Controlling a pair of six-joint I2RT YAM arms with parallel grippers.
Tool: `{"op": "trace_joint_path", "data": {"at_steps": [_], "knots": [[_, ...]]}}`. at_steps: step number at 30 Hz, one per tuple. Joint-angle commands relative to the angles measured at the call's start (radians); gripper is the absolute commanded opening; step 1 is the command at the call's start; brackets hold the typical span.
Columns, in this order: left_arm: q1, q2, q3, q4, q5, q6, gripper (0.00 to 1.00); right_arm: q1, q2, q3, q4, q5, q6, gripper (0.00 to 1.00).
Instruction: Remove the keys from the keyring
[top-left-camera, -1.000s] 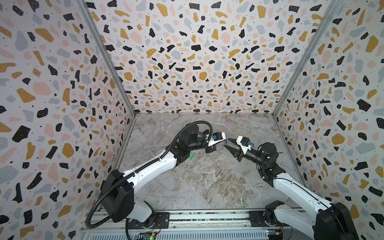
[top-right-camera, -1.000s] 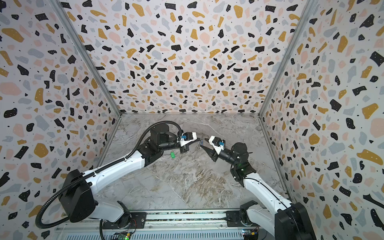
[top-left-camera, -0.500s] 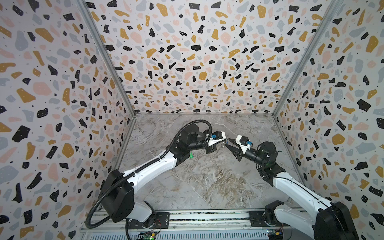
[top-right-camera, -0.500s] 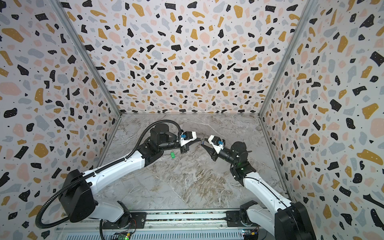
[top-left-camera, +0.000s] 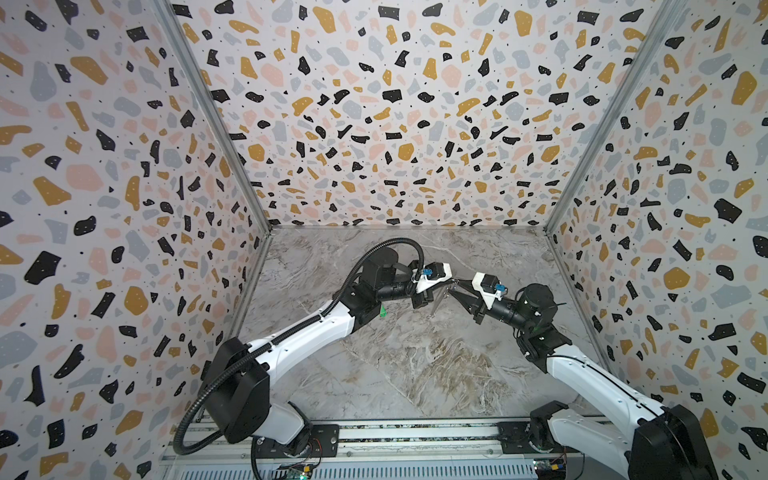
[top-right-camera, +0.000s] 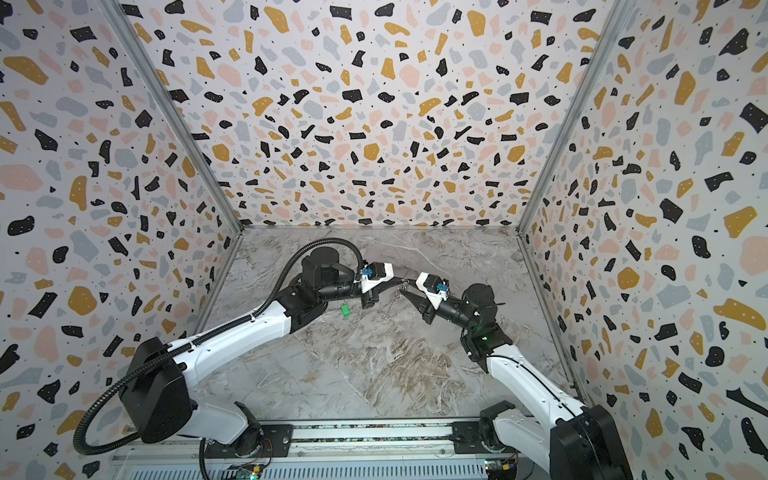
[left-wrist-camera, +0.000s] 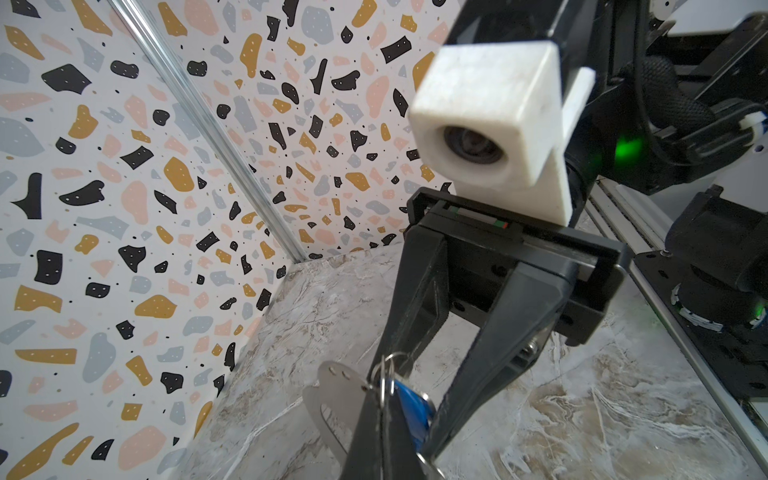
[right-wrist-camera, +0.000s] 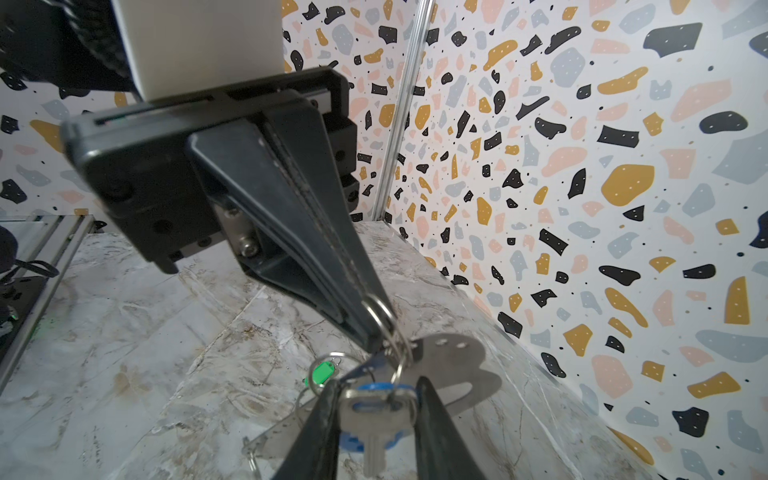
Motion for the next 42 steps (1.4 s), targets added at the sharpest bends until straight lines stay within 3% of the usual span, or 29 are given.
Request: {"op": "trace_joint_path", "data": {"at_steps": [1,19,42], "knots": [[-0.004,-0.003,0.022,0.072,0.016,-0.016,0.0,0.002,-0.006,0.038,-0.016,-0.023,0.008,0.25],[-0.003,-0.009,0.01,0.049,-0.059,0.024,0.0,-0.001,-0.037,0.109,-0.133,0.008,-0.081,0.03],[-0.032,-0.015,0.004,-0.005,-0.191,0.085,0.0,0.026,-0.019,0.282,-0.358,0.09,-0.257,0.0]]}}
